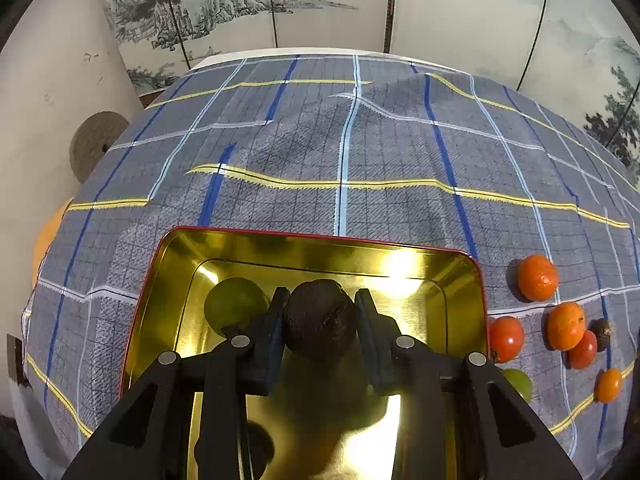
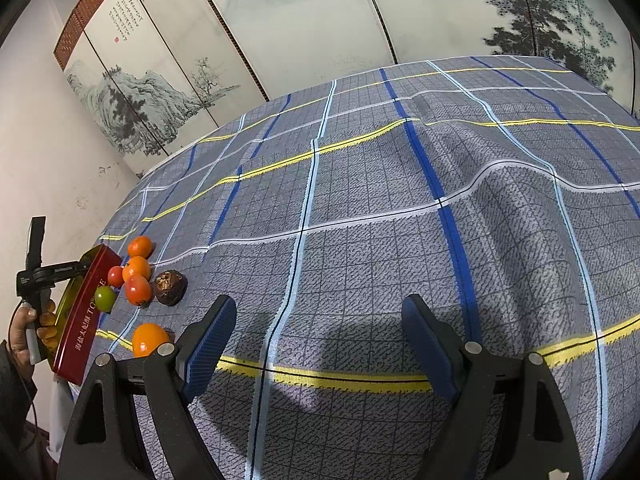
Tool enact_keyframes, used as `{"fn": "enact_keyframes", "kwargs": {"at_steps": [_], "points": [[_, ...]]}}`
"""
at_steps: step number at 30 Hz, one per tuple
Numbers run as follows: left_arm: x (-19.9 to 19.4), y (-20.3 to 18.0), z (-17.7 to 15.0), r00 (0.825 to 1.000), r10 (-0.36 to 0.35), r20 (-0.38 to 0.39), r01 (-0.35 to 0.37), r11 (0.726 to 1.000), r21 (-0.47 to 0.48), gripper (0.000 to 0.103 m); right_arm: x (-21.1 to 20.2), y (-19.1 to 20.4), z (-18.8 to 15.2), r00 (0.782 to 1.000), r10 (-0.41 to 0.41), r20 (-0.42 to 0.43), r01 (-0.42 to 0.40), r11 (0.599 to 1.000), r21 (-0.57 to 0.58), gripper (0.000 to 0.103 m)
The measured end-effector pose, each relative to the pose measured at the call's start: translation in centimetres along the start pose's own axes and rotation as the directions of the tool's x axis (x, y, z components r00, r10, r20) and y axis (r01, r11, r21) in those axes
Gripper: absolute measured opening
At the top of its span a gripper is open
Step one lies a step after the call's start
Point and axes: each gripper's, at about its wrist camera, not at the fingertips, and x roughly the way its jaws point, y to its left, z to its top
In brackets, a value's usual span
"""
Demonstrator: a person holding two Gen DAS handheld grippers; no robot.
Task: Organize fruits
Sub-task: 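Carry the large brown fruit into the tin and open the left tool, then grasp the orange tangerine with the right tool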
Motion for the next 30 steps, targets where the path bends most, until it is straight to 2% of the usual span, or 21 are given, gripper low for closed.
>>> {"fn": "enact_keyframes", "kwargs": {"at_steps": [6,8,11,19,24,27,30], "points": [[0.6,0.1,-0.1,1.0,0.022,-0.01,-0.022,1.0,0.0,0.039,0.0,0.0,0.0,1.0,0.0,0.0,0.0,1.0,0.0,0.083],[0.5,0.0,-0.1,1.0,0.022,-0.008,-0.022,1.0,0.005,0.051,0.0,0.0,0.0,1.0,0.0,0.0,0.0,1.0,0.0,0.083],[-0.2,-0.3,-0.2,0.999,0.038,0.028,-0.039,0.999,0.018,0.068,0.0,0.0,0.0,1.0,-0.001,0.0,0.001,1.0,-0.001,0.083],[-5.1,-1.1,-1.0,0.981,0.098,0.166,-0.105,0.994,0.035,0.076,0.0,0.0,0.0,1.0,-0.001,0.0,0.001,1.0,-0.001,0.083],[-10.2,-1.3,-4.0,0.967,0.039,0.25,-0.035,0.999,-0.021,0.076,-0.1,0.1,0.0,1.0,0.001,0.003,-0.001,1.0,-0.008,0.083],[-12.8,-1.7,-6.6,0.965,-0.04,0.259,0.051,0.998,-0.034,0.077,-0.9,2.1,-0.2,0.999,-0.022,0.023,0.024,0.993,-0.119,0.083],[-14.8,-2.4,-9.7,0.958,-0.113,0.263,0.122,0.992,-0.016,0.077,-2.3,5.4,-0.5,0.997,0.08,0.021,-0.073,0.973,-0.22,0.083]]}}
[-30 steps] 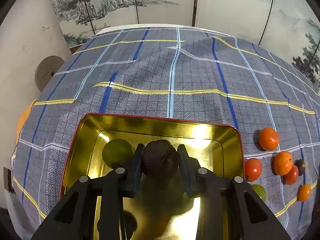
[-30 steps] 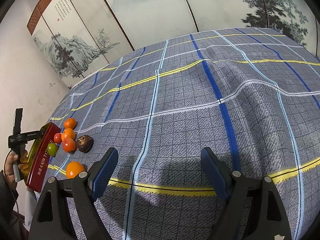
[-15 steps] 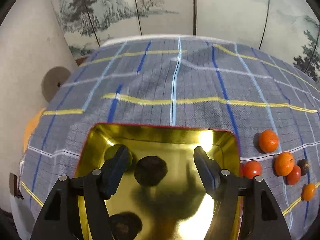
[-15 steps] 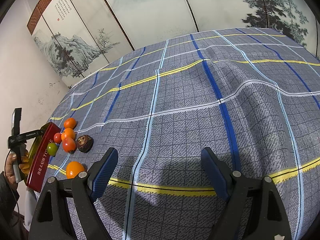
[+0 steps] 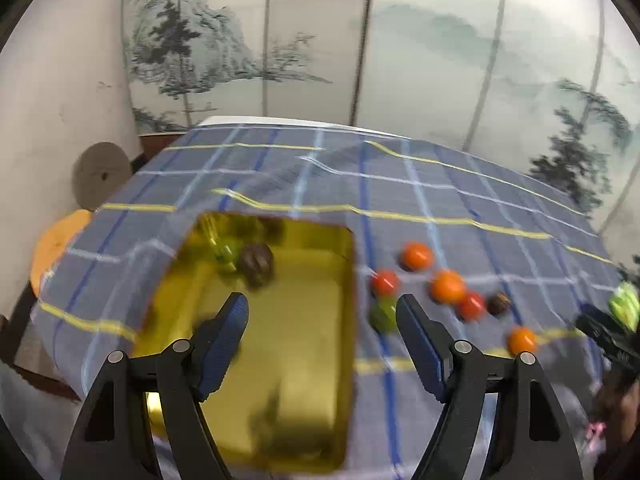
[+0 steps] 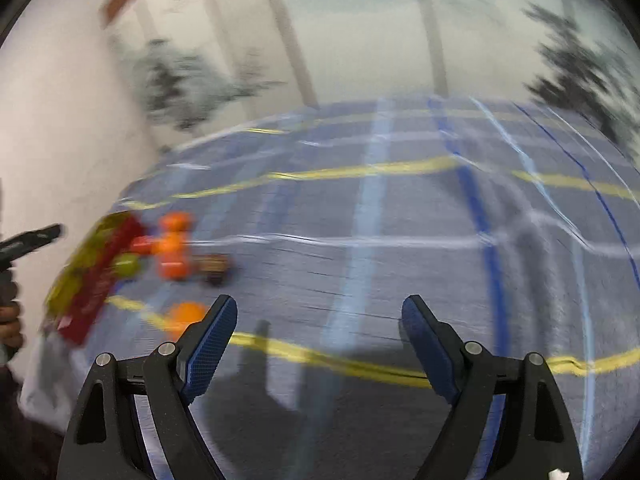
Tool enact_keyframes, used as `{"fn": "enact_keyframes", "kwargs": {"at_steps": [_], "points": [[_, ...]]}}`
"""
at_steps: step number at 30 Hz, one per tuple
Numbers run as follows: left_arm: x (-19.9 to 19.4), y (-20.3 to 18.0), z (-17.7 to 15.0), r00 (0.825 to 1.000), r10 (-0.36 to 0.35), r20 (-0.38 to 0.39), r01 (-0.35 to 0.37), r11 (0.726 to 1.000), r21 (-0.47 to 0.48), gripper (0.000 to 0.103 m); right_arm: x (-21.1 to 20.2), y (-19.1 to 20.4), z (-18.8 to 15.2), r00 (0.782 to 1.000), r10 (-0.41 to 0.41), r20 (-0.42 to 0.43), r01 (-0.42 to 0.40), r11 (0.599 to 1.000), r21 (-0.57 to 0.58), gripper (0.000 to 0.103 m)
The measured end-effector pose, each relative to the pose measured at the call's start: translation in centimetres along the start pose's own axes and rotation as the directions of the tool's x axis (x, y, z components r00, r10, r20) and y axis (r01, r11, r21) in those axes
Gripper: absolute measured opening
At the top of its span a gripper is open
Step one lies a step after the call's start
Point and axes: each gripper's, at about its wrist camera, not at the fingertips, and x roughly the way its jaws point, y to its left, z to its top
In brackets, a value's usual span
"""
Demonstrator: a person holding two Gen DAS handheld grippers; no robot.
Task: Organize fruits
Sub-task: 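Grasp the orange tangerine with the right tool, then carry the tangerine into the tin and open the right tool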
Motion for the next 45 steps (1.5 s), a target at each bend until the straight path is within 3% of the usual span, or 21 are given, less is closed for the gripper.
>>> {"fn": "enact_keyframes", "kwargs": {"at_steps": [2,5,7,11,17,20,25,29,33,40,45], "points": [[-1.7,-0.9,-1.8,1.0,-0.003,0.014,0.002,1.0,0.023,0.077,-0.2,2.5,0.4,0.994,0.106,-0.022,-0.108,0.992,-0.061,0.083],[-4.1,-2.1,-4.1,0.997,0.042,0.059,-0.046,0.996,0.071,0.077,1.0,5.3,0.4,0.984,0.158,-0.086,-0.169,0.975,-0.142,0.08],[-5.7,-2.7,-5.4,0.994,0.059,0.089,-0.067,0.994,0.088,0.077,2.4,6.5,-0.1,0.979,0.151,-0.138,-0.175,0.967,-0.184,0.072],[-7.2,-2.4,-6.6,0.996,0.025,0.083,-0.03,0.998,0.053,0.077,4.0,7.8,-0.9,0.974,0.126,-0.188,-0.169,0.957,-0.237,0.054],[-7.7,-0.8,-7.4,0.998,0.006,0.067,-0.006,1.0,0.002,0.077,5.9,8.2,-0.9,0.975,0.028,-0.221,-0.091,0.954,-0.284,0.052],[-7.9,-0.1,-7.9,0.998,0.002,0.065,-0.001,1.0,-0.021,0.077,6.9,8.2,-1.4,0.965,-0.005,-0.261,-0.072,0.955,-0.287,0.031],[-9.0,0.8,-8.5,0.994,0.029,0.109,-0.026,0.999,-0.027,0.077,5.2,9.0,-1.1,0.973,0.012,-0.229,-0.073,0.963,-0.258,0.029],[-9.8,1.9,-9.1,0.991,0.037,0.128,-0.03,0.998,-0.052,0.077,1.5,12.2,0.4,0.979,0.134,-0.154,-0.169,0.956,-0.242,0.029],[-9.9,3.2,-9.6,0.993,0.043,0.111,-0.034,0.996,-0.082,0.077,0.1,17.2,2.1,0.961,0.236,-0.147,-0.269,0.921,-0.281,0.029],[-11.1,5.0,-10.4,0.987,0.102,0.121,-0.093,0.992,-0.08,0.077,3.5,25.8,4.0,0.924,0.327,-0.198,-0.377,0.864,-0.334,0.029],[-11.5,5.8,-10.8,0.98,0.158,0.12,-0.153,0.987,-0.053,0.077,7.8,29.2,4.6,0.907,0.329,-0.262,-0.404,0.855,-0.326,0.03]]}}
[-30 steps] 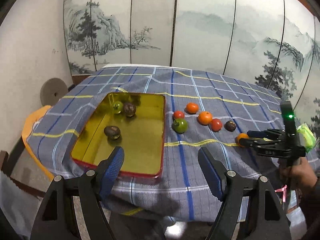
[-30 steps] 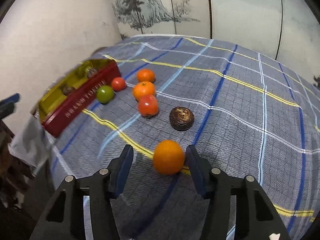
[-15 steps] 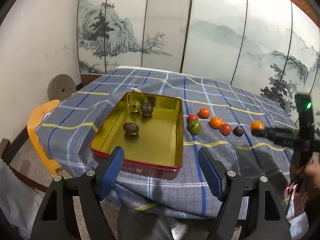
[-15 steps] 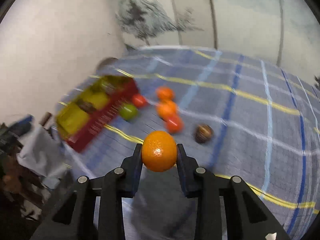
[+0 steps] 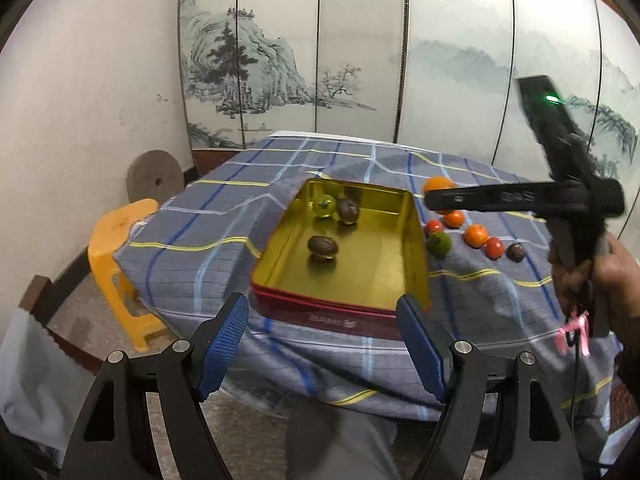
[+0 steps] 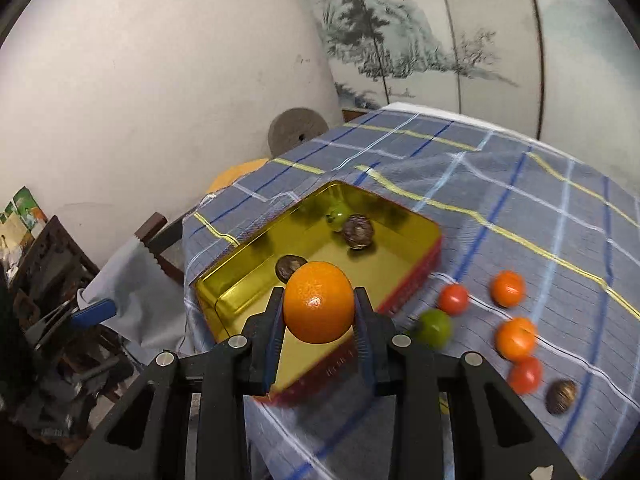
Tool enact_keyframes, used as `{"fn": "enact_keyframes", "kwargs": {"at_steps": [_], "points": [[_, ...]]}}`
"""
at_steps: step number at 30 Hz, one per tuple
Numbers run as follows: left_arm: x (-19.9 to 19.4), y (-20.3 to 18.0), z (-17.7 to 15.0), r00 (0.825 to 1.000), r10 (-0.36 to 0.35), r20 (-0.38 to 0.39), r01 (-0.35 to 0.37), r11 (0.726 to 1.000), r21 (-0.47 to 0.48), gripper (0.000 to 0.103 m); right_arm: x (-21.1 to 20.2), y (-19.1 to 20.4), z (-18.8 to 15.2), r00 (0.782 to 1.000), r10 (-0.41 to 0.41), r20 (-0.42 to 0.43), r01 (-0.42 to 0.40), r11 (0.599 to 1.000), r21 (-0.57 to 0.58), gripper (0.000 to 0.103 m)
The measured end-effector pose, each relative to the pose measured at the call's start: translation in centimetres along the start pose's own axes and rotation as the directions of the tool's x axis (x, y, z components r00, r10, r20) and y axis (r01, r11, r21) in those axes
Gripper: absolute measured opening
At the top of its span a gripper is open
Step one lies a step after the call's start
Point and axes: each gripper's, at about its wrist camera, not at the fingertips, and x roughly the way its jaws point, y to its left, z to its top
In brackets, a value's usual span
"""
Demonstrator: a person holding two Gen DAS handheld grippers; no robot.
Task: Organize fruits
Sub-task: 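Carry the tangerine into the tin and open the right tool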
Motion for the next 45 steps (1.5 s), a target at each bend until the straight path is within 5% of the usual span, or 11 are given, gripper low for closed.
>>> {"fn": "enact_keyframes", "kwargs": {"at_steps": [16,45], "points": [[1.7,1.0,-1.0,0.997,0.039,-0.062,-0.036,0.998,0.044,0.079,10.1,0.0,1.5,0.983,-0.052,-0.178,0.059,0.998,0.03,0.03],[3.4,1.3,-2.3,0.988,0.08,-0.133,-0.071,0.995,0.067,0.084,12.9,1.4,2.1,0.975,-0.082,-0.208,0.087,0.996,0.014,0.032]]}}
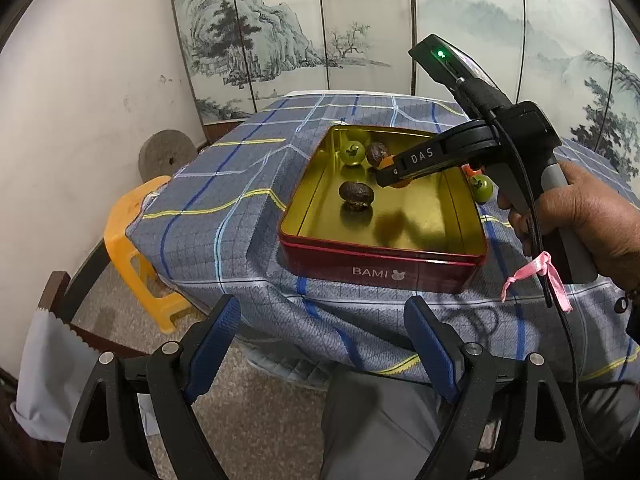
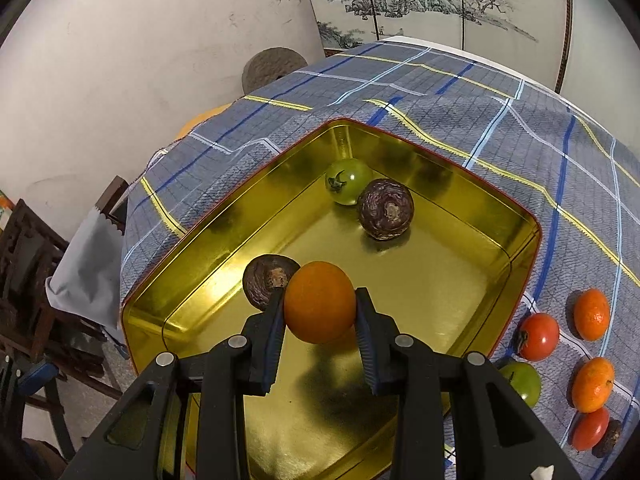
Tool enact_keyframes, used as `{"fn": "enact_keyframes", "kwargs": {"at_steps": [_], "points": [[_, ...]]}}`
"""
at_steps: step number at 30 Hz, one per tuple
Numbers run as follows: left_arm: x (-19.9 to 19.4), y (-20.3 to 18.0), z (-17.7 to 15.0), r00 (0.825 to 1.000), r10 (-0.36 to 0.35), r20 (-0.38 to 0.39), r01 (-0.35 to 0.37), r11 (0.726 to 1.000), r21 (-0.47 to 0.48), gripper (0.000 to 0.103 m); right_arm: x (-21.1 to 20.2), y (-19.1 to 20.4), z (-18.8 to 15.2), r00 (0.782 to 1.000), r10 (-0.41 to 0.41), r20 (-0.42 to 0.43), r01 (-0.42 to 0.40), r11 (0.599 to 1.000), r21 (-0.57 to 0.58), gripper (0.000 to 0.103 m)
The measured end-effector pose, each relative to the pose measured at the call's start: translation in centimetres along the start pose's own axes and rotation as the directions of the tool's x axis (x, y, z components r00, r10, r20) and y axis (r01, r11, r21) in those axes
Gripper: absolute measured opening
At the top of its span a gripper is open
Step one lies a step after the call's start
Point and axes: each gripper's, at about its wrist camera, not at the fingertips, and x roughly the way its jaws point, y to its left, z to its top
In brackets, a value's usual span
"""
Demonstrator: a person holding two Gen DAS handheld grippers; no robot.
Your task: Organize fruits
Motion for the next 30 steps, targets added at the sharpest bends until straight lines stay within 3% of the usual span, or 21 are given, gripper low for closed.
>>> {"fn": "enact_keyframes", "kwargs": {"at_steps": [23,28,30], "points": [[0.85,-0.45,-0.57,0.999,-0.003,-0.048,0.004,1.0,0.012,0.084,0.89,-0.01,-0.07,1.0,0.0,0.0,0.0,1.0,0.007,0.033],[0.98,-0.62,-0.67,0.998,-0.002,-0.055,0.003,1.0,0.016,0.084,0.61,-0.29,0.16,1.0,0.008,0.024,-0.008,1.0,0.02,0.038],[1.01,-0.69,-0.68,0.998,-0.002,-0.057,0.003,1.0,0.019,0.084,0.26,-0.41,0.28,0.999,0.016,0.037,-0.018,0.999,0.029,0.048]]}}
